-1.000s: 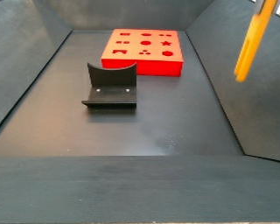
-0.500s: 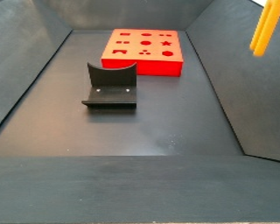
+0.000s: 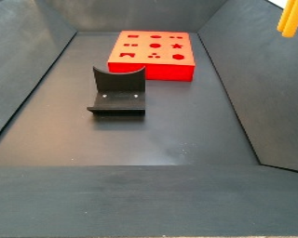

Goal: Pick up the square-circle object. Move up. Move to above the board. Insert the square-circle object.
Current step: Move to above the board.

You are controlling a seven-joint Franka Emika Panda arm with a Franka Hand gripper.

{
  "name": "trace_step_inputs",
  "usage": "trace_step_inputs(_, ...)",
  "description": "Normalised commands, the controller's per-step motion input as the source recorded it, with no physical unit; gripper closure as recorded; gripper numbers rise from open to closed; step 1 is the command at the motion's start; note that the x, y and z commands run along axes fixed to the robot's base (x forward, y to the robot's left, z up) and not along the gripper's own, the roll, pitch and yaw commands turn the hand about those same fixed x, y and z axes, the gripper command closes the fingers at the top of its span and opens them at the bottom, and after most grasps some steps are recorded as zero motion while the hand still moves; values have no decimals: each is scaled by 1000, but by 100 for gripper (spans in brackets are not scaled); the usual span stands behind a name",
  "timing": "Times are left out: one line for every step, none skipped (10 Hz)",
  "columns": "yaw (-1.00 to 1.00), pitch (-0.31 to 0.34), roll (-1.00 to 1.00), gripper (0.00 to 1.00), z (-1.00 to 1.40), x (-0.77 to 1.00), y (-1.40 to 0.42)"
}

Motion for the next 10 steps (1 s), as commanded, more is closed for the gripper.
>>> trace_step_inputs(-9,65,-1,100,35,-200,7)
trace_step_inputs(-9,65,-1,100,34,-200,7)
trace_step_inputs(-9,65,-1,100,34,-200,7)
trace_step_inputs(-9,65,-1,100,33,-200,6)
trace_step_inputs(-9,66,-1,100,33,-201,6)
trace_step_inputs(-9,66,-2,100,32,-201,6)
trace_step_inputs(-9,66,-2,100,32,-202,6)
trace_step_inputs(-9,66,-2,100,31,-202,6)
trace_step_inputs(-9,67,-2,100,31,-202,6)
trace_step_inputs(-9,67,-2,100,31,-202,6)
